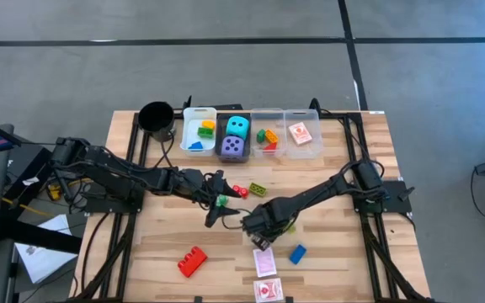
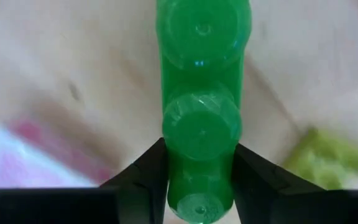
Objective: Pick & Place Toys
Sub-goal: Put the big green 4-stud game piece into the white bin
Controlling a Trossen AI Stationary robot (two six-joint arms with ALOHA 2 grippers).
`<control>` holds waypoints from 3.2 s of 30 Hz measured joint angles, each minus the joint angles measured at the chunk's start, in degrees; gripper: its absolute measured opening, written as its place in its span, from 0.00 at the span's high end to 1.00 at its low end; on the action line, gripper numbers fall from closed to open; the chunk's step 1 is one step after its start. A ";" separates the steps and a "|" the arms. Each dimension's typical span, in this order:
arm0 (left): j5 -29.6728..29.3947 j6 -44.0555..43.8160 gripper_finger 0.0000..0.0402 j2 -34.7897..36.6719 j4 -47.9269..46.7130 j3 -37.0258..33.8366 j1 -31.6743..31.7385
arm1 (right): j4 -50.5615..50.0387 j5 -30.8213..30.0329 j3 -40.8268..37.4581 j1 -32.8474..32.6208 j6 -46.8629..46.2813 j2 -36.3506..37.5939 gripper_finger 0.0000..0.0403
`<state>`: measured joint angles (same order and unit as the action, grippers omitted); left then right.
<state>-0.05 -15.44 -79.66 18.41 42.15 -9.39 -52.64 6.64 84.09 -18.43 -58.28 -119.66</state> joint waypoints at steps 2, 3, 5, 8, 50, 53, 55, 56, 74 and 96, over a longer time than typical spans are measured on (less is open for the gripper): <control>0.00 0.02 0.33 0.00 -0.02 0.00 0.00 | -3.06 0.65 2.33 -0.27 2.44 -0.04 0.68; 0.02 0.02 0.33 0.00 0.00 0.00 0.09 | -3.32 0.67 3.89 -0.37 3.79 -0.03 0.68; 0.02 0.04 0.33 0.00 -0.01 0.00 0.15 | -5.07 0.34 6.71 -0.70 6.94 0.05 0.68; 0.02 0.09 0.33 0.00 0.01 0.00 0.15 | -6.68 -2.30 10.78 -0.68 10.00 0.07 0.68; 14.83 8.31 0.33 16.10 -16.32 -0.02 6.37 | -18.90 -13.15 24.60 -1.76 13.40 7.99 0.68; 14.65 7.54 0.33 16.06 -14.28 -0.02 5.70 | -18.72 -13.41 24.60 -0.64 13.58 9.00 0.68; 13.99 7.58 0.33 16.06 -13.17 -0.02 5.27 | -18.65 -13.41 24.60 -0.03 13.70 9.55 0.68; 13.09 7.60 0.33 16.06 -12.85 -0.02 5.18 | -18.42 -13.41 24.60 0.33 13.70 9.66 0.68; 10.82 3.10 0.33 6.75 -3.92 -0.02 5.16 | -16.36 -12.71 24.60 1.15 15.23 9.58 0.68; 11.05 2.93 0.60 4.98 -1.45 -0.02 4.55 | -15.73 -12.43 24.60 1.20 16.71 9.58 0.68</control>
<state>10.99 -12.51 -74.67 16.96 42.13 -4.84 -68.36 -5.79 108.68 -17.23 -41.57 -110.08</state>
